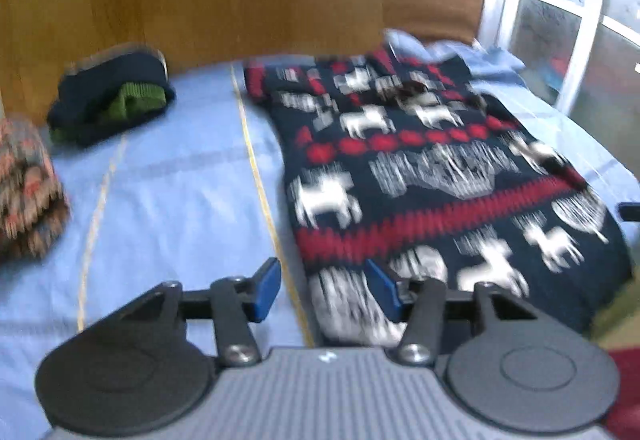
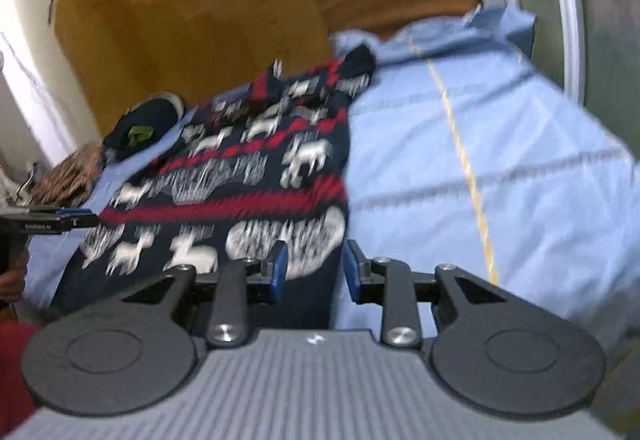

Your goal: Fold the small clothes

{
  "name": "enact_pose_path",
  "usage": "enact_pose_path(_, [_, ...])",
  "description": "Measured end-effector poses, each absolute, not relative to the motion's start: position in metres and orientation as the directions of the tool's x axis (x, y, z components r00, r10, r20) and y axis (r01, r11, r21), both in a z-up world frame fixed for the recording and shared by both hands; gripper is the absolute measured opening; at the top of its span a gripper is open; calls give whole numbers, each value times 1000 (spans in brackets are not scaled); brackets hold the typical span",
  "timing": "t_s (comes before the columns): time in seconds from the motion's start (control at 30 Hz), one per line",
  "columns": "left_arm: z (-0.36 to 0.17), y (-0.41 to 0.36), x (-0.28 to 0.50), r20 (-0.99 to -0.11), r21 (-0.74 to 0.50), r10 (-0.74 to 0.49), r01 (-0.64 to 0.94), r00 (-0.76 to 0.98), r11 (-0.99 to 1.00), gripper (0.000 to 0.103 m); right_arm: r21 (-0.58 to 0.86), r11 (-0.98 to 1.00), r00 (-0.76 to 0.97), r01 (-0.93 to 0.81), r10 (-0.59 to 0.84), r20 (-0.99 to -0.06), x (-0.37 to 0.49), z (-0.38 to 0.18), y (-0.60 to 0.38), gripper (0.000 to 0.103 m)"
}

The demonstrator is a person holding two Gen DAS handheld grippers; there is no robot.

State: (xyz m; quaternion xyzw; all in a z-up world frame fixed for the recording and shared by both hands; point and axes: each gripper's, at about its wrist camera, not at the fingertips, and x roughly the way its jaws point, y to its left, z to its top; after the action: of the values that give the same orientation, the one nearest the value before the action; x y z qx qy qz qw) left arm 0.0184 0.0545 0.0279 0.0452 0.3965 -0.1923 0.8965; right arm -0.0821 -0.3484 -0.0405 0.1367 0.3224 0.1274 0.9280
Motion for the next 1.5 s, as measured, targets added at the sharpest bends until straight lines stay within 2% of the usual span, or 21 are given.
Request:
enact_pose_path(0.13, [16, 69, 0, -779, -219, -386, 364, 494, 906, 47, 361, 917, 706, -169, 368, -605, -88, -57, -341, 35])
enact_pose_path(0.17, [15, 68, -6, -778, -225, -395, 371, 489, 901, 37, 367, 912, 709, -183, 381, -593, -91, -58, -339, 32])
enact_pose_path(0.2, [15, 65, -11, -779, -222, -399, 382, 483, 897, 11, 380, 902, 697, -203, 406, -592, -92, -60, -336, 19])
enact_pose_path(0.23, [13, 63, -14, -787, -237, -411, 390, 460, 890, 8, 378, 901, 690, -215, 414, -594, -92, -61, -333, 8])
enact_pose_path(0.33, [15, 64, -18, -776, -245, -416, 380, 475, 892, 7, 418, 878, 681, -233, 454, -575, -91, -59, -335, 8])
enact_pose_path(0.57, [40, 106, 16, -625, -527, -571, 251, 533, 812, 7, 540, 810, 758, -228, 496, -423, -74, -26, -363, 8])
enact_pose_path(0.77, [49, 113, 98, -574, -633, -549, 97, 607, 768, 7, 563, 813, 814, -149, 424, -396, 9, -2, -374, 8])
enact_pose_path(0.83, [48, 109, 139, -587, -648, -522, 27, 620, 761, 10, 591, 802, 818, -83, 394, -420, 57, 0, -373, 8])
enact_pose_path(0.87, [45, 104, 161, -609, -634, -491, -10, 623, 773, 18, 601, 798, 821, -47, 373, -431, 82, -4, -372, 10])
enact_pose_path(0.9, [40, 98, 176, -647, -599, -441, -56, 622, 799, 33, 575, 818, 825, -22, 340, -451, 103, -8, -369, 19])
enact_pose_path(0.93, [34, 96, 187, -698, -546, -367, -125, 615, 829, 37, 505, 863, 818, 10, 284, -501, 123, -13, -364, 44])
enact_pose_path(0.97, [28, 95, 191, -727, -515, -327, -166, 604, 841, 38, 425, 902, 801, 70, 203, -563, 137, -18, -360, 50])
enact_pose_path(1.0, [25, 96, 189, -725, -521, -340, -154, 600, 839, 43, 404, 911, 799, 88, 177, -574, 138, -21, -362, 50])
enact_pose_path(1.07, [21, 105, 176, -695, -538, -369, -105, 617, 836, 51, 446, 895, 828, 24, 232, -510, 121, -22, -374, 48])
enact_pose_path(1.13, [19, 114, 164, -693, -507, -332, -106, 639, 855, 51, 449, 894, 846, 3, 237, -477, 100, -23, -384, 49])
enact_pose_path(1.23, [16, 115, 157, -687, -507, -371, -46, 624, 861, 52, 438, 899, 840, -26, 257, -478, 80, -28, -390, 49])
enact_pose_path(1.37, [19, 97, 142, -685, -436, -373, 57, 626, 898, 63, 440, 896, 826, -62, 293, -481, 62, -35, -382, 49])
enact_pose_path(1.5, [23, 78, 138, -684, -334, -341, 138, 645, 932, 71, 286, 954, 833, -90, 229, -503, 65, -30, -353, 49])
